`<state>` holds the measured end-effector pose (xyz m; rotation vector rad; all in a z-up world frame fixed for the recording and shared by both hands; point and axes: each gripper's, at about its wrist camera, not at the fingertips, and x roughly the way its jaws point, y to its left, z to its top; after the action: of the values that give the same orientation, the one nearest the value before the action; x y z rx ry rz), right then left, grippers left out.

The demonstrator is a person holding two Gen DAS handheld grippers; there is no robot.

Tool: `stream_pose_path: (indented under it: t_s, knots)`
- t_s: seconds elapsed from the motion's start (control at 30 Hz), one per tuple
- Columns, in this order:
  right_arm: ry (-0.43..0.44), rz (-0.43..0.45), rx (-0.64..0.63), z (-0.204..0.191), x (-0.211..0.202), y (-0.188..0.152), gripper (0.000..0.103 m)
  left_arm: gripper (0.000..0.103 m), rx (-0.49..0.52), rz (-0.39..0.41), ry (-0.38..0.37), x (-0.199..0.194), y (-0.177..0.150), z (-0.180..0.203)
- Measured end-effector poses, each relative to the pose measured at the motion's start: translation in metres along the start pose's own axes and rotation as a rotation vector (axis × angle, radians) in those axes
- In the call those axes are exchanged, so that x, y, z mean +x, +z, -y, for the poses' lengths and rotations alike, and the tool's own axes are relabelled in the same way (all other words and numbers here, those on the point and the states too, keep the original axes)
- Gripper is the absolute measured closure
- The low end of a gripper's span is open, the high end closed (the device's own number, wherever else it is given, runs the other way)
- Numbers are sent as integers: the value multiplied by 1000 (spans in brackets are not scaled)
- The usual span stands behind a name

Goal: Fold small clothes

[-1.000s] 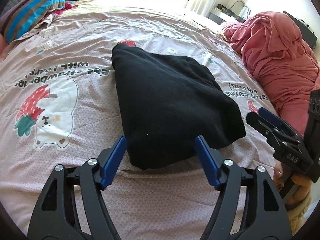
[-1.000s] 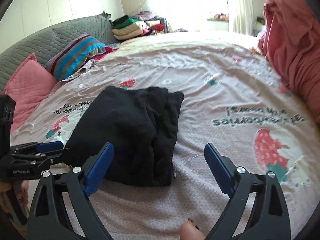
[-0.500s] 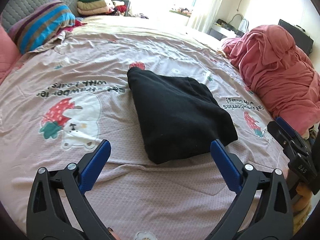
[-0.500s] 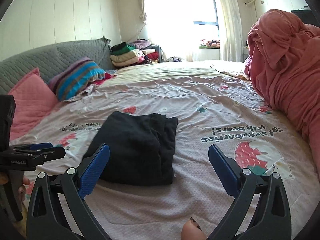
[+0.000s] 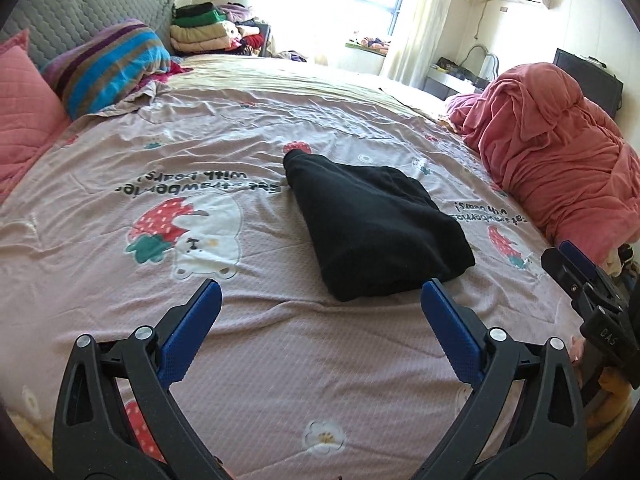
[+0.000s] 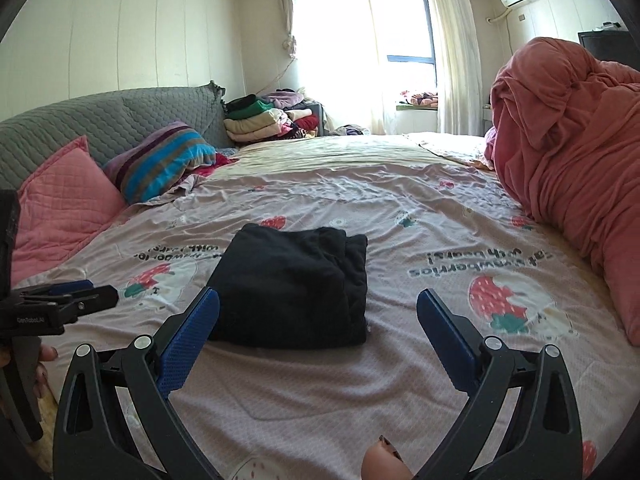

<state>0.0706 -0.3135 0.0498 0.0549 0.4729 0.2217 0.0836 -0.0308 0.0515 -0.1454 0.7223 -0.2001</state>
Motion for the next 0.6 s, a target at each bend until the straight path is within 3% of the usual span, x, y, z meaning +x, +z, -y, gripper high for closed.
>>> stream_pose_path:
  t_s: [0.6]
  knots:
    - [-96,-60,-87,-25,2,-54,5,9,15,16,34,-9,-48,-19]
